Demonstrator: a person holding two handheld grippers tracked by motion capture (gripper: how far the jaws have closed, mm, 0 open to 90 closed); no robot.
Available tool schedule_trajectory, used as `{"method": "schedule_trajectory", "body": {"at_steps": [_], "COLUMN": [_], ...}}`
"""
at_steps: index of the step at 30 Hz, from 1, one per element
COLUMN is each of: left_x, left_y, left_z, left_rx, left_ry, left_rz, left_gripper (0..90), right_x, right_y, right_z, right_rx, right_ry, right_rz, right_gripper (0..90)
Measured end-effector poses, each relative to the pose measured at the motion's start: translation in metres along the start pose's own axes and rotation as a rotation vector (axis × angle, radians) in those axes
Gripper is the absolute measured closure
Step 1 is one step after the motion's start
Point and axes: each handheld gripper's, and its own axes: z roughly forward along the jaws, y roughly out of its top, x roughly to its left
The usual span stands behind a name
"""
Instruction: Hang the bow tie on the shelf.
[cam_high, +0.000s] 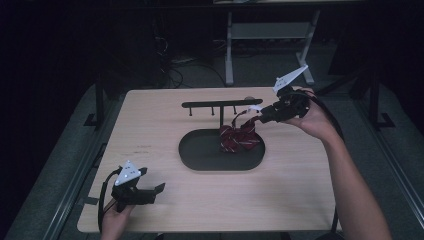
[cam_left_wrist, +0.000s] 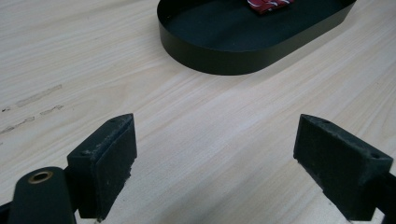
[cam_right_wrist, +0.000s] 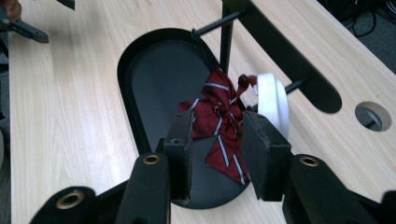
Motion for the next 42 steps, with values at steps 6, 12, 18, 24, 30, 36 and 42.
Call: {"method": "schedule_trajectory", "body": {"at_steps": [6, 12, 18, 24, 30, 36, 42], "left_x": [0.001, 0.001, 0.001, 0.000, 0.000, 0.000, 0.000], "left_y": [0.000, 0.000, 0.000, 0.000, 0.000, -0.001, -0.001], "left_z": [-0.001, -0.001, -0.001, -0.001, -0.002, -0.001, -0.002], "left_rx": [-0.001, 0.001, -0.002, -0.004, -0.004, -0.003, -0.001], "left_ry": [0.003, 0.003, 0.004, 0.005, 0.005, 0.006, 0.007], "left_rz": [0.003, 0.007, 0.006, 0.005, 0.007, 0.009, 0.008], "left_gripper": [13.0, 13.0, 13.0, 13.0, 13.0, 13.0, 13.0], "right_x": [0.001, 0.001, 0.002, 0.003, 0.004, 0.005, 0.006], "right_y": [-0.005, -0.008, -0.014, -0.020, -0.024, -0.030, -0.036], "right_z": [-0.002, -0.002, -0.004, -0.007, -0.010, -0.013, -0.015], "right_rx": [0.002, 0.007, 0.005, 0.007, 0.010, 0.009, 0.011], "right_ry": [-0.005, -0.006, -0.007, -0.014, -0.016, -0.019, -0.021], "right_rz": [0.007, 0.011, 0.023, 0.029, 0.039, 0.045, 0.066], "right_gripper": [62.4, 61.6, 60.2, 59.2, 58.1, 57.3, 56.4]}}
